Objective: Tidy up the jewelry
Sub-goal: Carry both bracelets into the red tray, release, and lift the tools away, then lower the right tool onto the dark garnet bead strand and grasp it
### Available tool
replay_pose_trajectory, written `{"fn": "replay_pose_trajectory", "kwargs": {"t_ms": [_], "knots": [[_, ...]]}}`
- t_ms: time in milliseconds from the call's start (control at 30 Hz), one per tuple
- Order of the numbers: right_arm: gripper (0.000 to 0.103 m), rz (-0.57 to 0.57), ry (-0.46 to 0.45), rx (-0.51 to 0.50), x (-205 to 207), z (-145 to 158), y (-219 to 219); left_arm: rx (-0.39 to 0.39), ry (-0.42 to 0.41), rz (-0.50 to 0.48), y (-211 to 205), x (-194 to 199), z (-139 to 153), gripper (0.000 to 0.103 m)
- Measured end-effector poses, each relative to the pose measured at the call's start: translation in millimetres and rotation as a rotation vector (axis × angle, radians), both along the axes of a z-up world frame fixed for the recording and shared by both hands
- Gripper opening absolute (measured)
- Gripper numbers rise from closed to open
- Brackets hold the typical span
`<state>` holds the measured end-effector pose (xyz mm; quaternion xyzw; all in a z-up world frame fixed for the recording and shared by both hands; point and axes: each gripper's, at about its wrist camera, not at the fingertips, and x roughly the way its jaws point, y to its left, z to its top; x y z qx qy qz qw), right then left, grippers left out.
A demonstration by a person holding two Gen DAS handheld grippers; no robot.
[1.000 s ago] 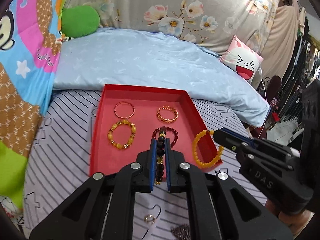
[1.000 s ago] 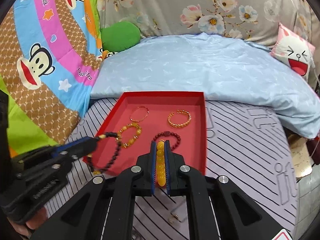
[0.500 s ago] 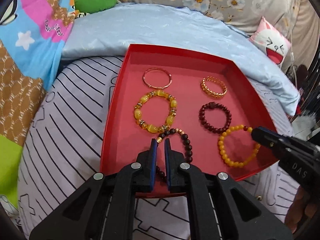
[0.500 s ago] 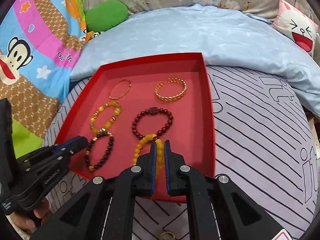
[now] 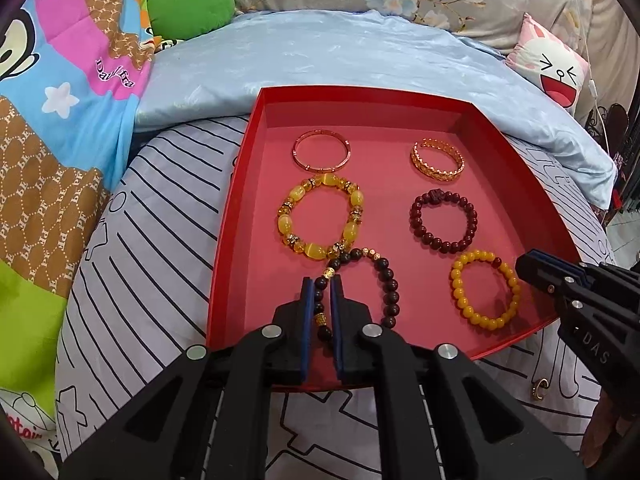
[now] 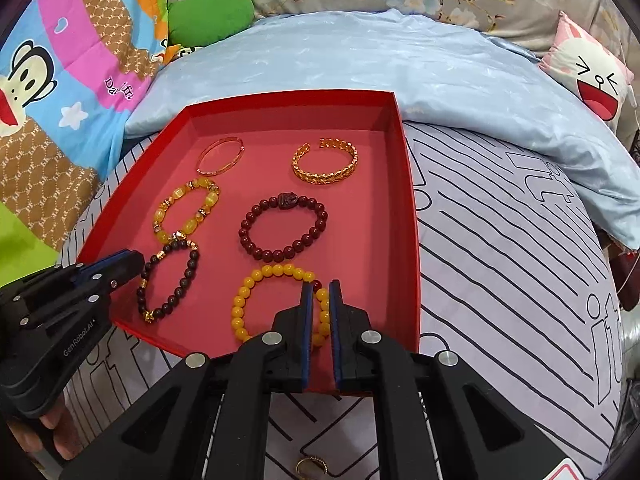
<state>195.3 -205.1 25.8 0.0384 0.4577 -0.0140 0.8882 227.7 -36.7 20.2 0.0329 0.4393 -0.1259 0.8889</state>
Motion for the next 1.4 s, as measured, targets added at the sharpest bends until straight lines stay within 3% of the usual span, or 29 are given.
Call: {"fn": "replay_pose_trajectory", "kwargs": {"t_ms": [433, 567, 733, 1000, 1400], "knots": [[0.013, -0.005, -0.045, 0.013, -13, 21, -2, -0.001, 0.002, 0.021, 3, -5, 5, 0.010], [0.013, -0.004, -0.067, 0.018, -26, 34, -4, -0.002, -0.019, 0.032, 6, -15, 15, 0.018], [0.013, 0.014, -0.076, 0.024, -52, 42, -2, -0.007, -0.043, 0.031, 13, -32, 28, 0.019], [0.013, 0.048, -0.044, 0.048, -95, 37, 10, -0.014, -0.047, 0.008, 17, -73, 36, 0.019], [0.013, 0.045, 0.017, 0.062, -143, 17, 12, -0.019, 0.014, -0.027, 18, -127, 20, 0.020]]}}
